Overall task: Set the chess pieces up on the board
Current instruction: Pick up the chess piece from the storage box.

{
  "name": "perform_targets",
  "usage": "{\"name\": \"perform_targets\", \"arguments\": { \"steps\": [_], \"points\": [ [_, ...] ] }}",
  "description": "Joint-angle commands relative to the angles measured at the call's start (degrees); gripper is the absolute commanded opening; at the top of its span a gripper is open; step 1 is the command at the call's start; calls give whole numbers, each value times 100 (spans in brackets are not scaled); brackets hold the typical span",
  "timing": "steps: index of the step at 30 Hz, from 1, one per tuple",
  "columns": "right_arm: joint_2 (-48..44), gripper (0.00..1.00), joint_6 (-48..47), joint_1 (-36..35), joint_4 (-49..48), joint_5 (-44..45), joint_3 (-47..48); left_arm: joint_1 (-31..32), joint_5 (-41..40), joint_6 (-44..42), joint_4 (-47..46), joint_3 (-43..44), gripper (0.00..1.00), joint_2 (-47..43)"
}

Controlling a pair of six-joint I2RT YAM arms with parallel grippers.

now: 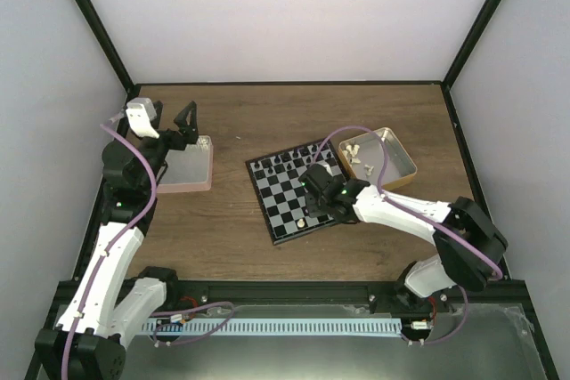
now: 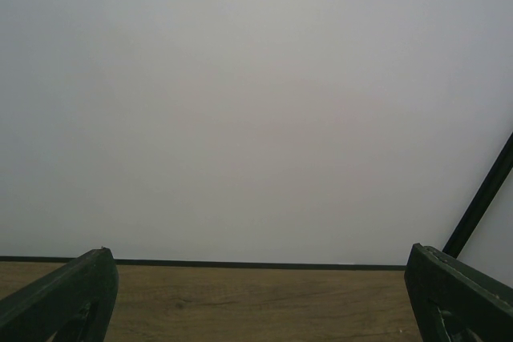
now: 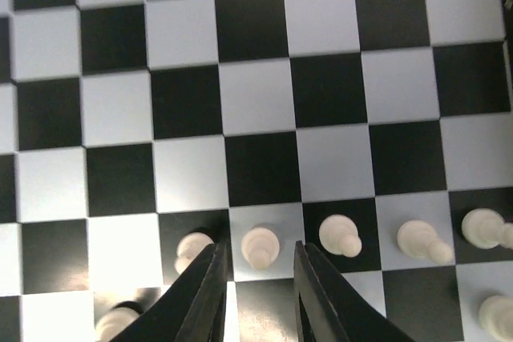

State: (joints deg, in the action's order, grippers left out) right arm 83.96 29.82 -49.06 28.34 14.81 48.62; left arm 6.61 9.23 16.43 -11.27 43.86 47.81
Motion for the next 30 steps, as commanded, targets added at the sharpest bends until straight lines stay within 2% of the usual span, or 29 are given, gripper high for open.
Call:
{"name": "perform_targets", "arguments": {
  "steps": [1, 6, 10, 17, 22, 30],
  "points": [
    [-322, 26, 153, 122, 205, 222, 374, -28, -22, -56, -59, 13, 100, -97],
    [-531, 28, 156, 852, 302, 241, 577, -23, -80, -6, -45, 1, 100, -115],
    [-587, 30, 90, 1783, 188, 132, 693, -20, -86, 60, 3, 58, 100, -77],
    [196, 32, -196, 3113, -54, -243, 983, -24, -55, 166, 72, 123, 100, 33],
    [726, 28, -231, 3526, -135, -264, 1098, -26, 27, 238, 35, 98, 100, 98],
    [1200, 27, -275, 3605, -259, -346, 1152, -27, 259, 284, -100, 66, 100, 218]
  ]
}}
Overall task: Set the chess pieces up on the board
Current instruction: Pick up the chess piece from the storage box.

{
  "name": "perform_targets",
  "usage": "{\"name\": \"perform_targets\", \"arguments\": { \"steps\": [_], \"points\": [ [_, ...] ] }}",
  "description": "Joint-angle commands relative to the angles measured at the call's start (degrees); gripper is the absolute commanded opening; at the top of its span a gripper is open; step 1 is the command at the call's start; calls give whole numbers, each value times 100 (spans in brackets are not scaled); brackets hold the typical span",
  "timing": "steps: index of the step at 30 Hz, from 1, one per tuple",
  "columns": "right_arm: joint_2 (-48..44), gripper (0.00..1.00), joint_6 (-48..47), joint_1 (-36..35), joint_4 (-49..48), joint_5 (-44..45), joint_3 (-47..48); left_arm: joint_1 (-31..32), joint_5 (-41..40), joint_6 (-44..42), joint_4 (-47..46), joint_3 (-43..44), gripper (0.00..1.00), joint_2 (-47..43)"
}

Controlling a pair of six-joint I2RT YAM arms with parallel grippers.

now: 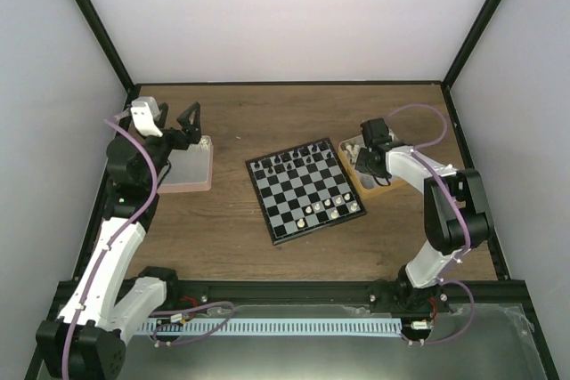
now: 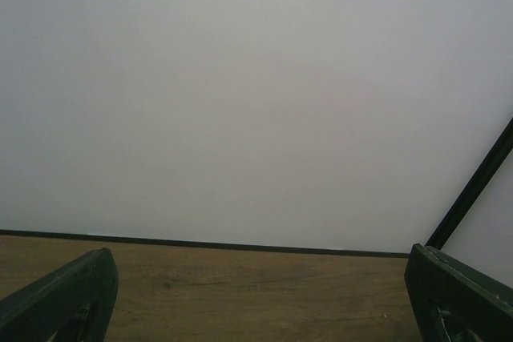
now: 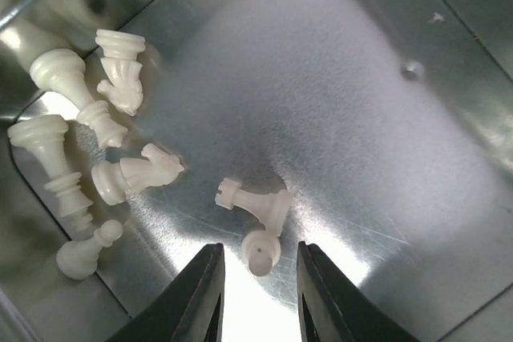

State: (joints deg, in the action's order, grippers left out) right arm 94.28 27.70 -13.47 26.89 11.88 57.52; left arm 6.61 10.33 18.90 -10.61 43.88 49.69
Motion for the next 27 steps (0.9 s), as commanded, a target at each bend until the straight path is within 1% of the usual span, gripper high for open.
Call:
{"name": "perform_targets", "arguments": {
  "steps": [1, 9, 22, 27],
  "points": [
    [238, 27, -63, 53, -107, -29, 272, -28, 132, 21, -162, 61, 100, 44],
    [414, 15, -54, 58, -62, 34, 330, -28, -4, -61, -93, 86, 100, 49],
    [504, 13, -97, 58, -88, 20, 365, -28, -39, -79, -48, 91, 100, 22],
    [203, 8, -142, 39, -116, 30, 372, -28, -31, -79, -41, 97, 100, 32]
  ]
}}
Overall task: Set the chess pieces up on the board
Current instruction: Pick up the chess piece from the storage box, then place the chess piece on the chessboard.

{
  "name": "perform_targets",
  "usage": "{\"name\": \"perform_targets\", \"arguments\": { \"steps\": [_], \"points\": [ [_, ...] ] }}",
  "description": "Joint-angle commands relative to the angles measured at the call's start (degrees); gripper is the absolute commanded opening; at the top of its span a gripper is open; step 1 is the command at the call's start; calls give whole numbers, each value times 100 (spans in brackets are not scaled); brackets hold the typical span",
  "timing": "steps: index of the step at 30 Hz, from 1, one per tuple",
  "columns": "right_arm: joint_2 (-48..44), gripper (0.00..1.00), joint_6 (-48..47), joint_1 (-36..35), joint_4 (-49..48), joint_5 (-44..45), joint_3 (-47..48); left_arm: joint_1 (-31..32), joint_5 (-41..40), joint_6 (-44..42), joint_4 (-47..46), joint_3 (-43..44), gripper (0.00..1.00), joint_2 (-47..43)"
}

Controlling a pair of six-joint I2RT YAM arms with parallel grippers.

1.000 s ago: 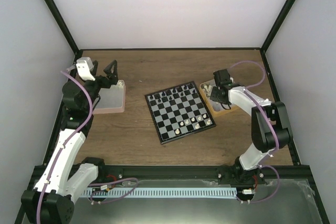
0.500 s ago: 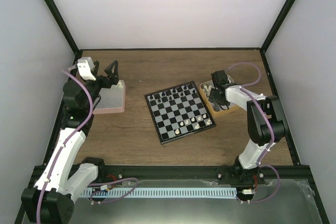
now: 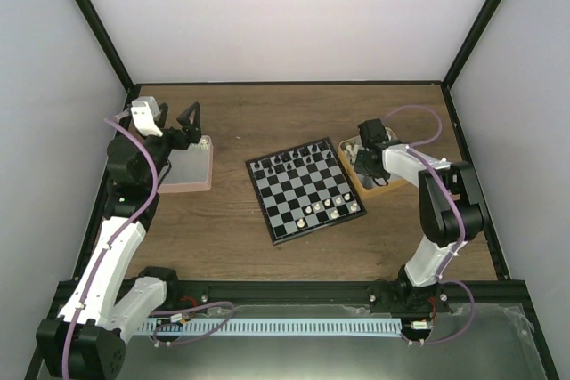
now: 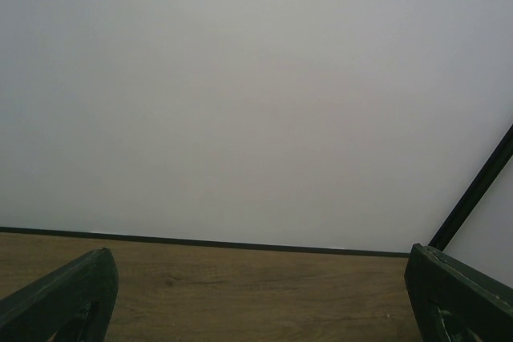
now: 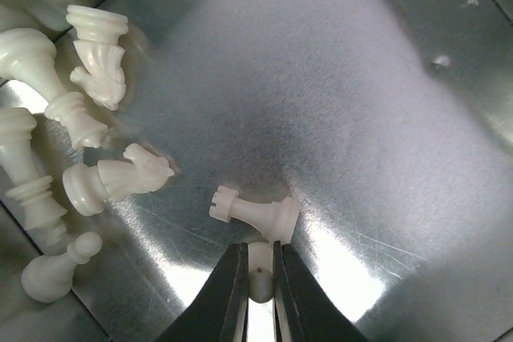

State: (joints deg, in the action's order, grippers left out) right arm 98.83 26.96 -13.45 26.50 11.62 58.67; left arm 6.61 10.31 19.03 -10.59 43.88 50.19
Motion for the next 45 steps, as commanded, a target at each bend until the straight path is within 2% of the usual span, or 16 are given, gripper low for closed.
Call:
{"name": "perform_targets", "arguments": {
  "steps": [1, 11, 16, 21, 26, 31, 45],
  "points": [
    [-346, 8, -77, 29, -71, 66, 269, -28, -20, -88, -40, 102, 100, -14],
    [-1076, 6, -83, -620, 339, 61, 612, -28, 3, -72, -54, 96, 100, -27],
    [-1196, 6, 40, -1588, 435, -311, 727, -28, -36, -66, -46, 91, 100, -45],
    [-877, 6, 101, -2750, 587, -671, 781, -28, -41, -68, -41, 88, 100, -62],
    [-512, 5, 153, -3416, 759, -669, 765, -28, -46, -64, -33, 90, 100, -71],
    [-342, 5, -14, -3735, 935, -667, 733, -28, -29, -58, -45, 85, 100, -71],
    [-44, 6, -292, -3840, 1094, -798, 571, -28, -20, -75, -23, 86, 100, -65]
  ]
}}
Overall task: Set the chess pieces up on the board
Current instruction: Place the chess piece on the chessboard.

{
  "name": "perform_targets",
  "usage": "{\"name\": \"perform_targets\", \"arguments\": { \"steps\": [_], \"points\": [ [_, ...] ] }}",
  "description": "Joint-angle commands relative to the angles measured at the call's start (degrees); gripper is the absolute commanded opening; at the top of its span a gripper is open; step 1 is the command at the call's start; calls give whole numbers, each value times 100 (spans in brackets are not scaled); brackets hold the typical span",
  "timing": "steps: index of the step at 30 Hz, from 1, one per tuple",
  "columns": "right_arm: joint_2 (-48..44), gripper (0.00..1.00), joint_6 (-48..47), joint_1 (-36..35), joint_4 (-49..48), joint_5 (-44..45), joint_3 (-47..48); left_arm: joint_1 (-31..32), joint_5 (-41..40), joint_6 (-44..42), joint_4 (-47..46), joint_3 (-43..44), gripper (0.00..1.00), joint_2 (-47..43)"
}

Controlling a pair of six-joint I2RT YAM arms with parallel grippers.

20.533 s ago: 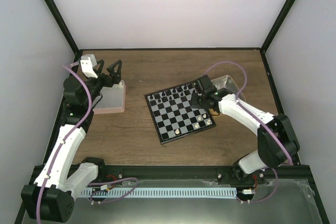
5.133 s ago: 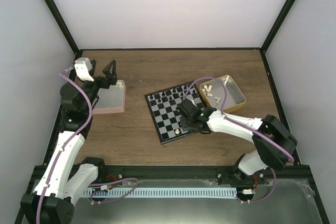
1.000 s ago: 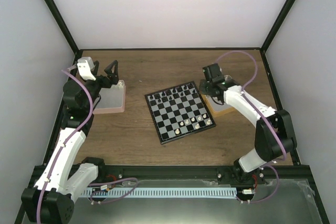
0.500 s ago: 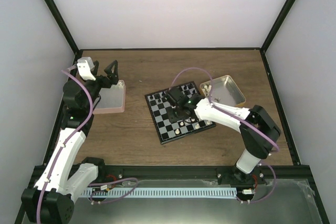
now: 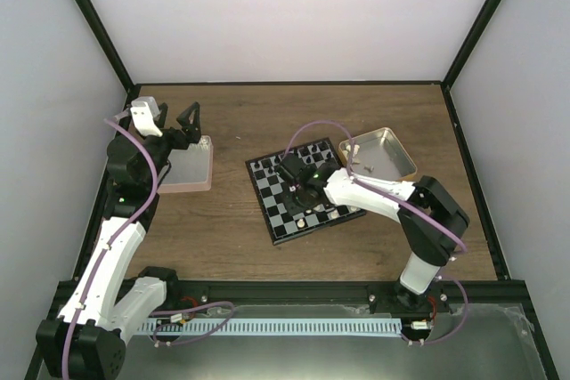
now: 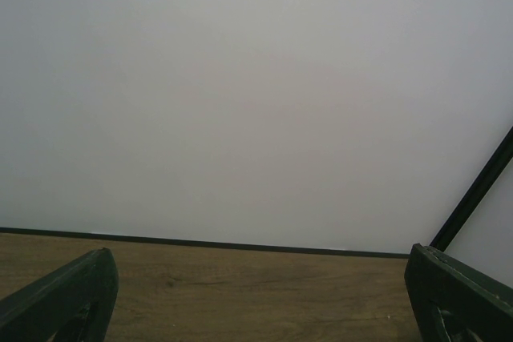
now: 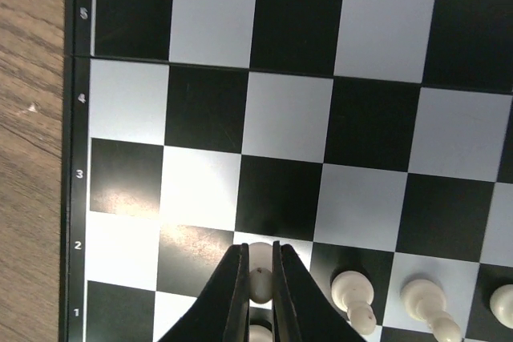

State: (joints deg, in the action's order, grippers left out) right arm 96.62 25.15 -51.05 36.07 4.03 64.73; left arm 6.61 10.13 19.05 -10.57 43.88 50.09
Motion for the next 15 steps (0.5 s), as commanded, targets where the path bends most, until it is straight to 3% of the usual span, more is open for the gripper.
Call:
{"name": "perform_targets", "arguments": {
  "steps": [1, 15],
  "points": [
    [193, 6, -119, -89, 134, -43, -39, -28, 0, -79, -32, 90, 100, -52],
    [285, 8, -266, -90, 169, -67, -144, -28, -5, -90, -16, 99, 100, -43]
  ]
}}
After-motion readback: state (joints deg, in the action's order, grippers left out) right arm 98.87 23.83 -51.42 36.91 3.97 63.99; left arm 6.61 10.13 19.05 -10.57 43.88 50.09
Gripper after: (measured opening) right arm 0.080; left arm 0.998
